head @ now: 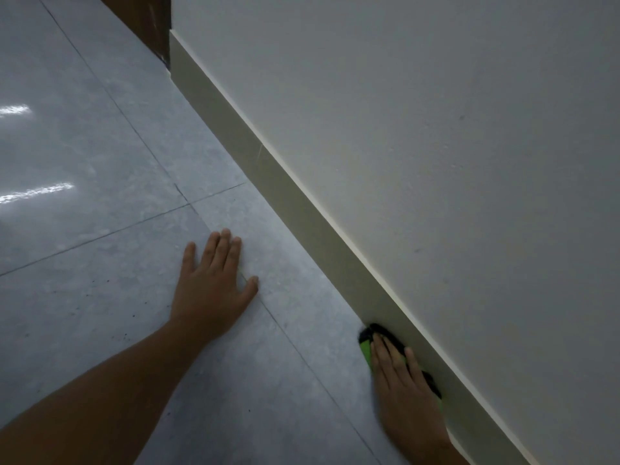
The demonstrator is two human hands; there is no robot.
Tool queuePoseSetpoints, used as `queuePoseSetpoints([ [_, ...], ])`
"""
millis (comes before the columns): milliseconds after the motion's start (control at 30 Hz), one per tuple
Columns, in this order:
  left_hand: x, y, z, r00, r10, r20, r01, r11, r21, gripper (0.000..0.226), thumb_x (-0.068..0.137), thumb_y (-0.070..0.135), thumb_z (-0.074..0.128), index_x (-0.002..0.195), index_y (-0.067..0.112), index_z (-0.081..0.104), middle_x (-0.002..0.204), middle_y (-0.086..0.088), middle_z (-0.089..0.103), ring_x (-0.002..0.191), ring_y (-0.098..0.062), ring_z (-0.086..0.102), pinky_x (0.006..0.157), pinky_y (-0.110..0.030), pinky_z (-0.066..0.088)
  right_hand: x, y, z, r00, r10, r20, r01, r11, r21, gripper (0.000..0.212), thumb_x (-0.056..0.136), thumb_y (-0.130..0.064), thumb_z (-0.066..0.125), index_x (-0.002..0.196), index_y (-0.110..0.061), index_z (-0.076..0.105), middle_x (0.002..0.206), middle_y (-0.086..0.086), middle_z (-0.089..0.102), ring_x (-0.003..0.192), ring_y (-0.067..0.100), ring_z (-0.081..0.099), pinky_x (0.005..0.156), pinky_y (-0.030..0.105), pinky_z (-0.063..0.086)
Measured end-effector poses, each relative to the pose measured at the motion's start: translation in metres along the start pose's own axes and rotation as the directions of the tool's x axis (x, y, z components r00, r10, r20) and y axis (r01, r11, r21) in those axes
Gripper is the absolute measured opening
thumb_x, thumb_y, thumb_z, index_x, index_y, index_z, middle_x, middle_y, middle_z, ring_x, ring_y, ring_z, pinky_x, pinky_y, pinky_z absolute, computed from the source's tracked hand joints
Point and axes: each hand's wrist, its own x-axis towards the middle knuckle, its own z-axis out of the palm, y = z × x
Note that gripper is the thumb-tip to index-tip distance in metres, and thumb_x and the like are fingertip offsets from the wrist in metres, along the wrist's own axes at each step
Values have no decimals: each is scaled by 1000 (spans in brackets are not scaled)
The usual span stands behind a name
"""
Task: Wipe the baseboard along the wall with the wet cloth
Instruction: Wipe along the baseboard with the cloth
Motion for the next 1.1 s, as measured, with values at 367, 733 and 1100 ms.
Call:
queuePoseSetpoints([
  [367,1,1,2,1000,-4,8,4,997,73,81,87,62,12,151,12,8,160,-9,4,147,-19,-1,117,-48,-2,118,-30,-50,969,-171,-178,153,982,-113,57,79,-12,35,134,-3,49,142,11,49,131,25,44,112,41,19],
  [733,-29,50,21,998,-16,58,9,992,125,77,88,57,6,150,12,6,159,-12,4,147,-25,1,115,-55,-1,-37,43,-15,993,-22,-117,-1,981,-193,60,89,-12,30,149,-8,23,157,11,20,142,28,19,116,54,4],
  [1100,-32,48,19,1000,6,-2,-6,996,85,76,90,58,14,151,14,8,160,-10,5,147,-22,1,117,-52,-2,133,-43,-59,954,-13,-299,0,999,-43,57,92,-14,9,146,-1,22,155,14,25,143,26,21,118,45,8],
])
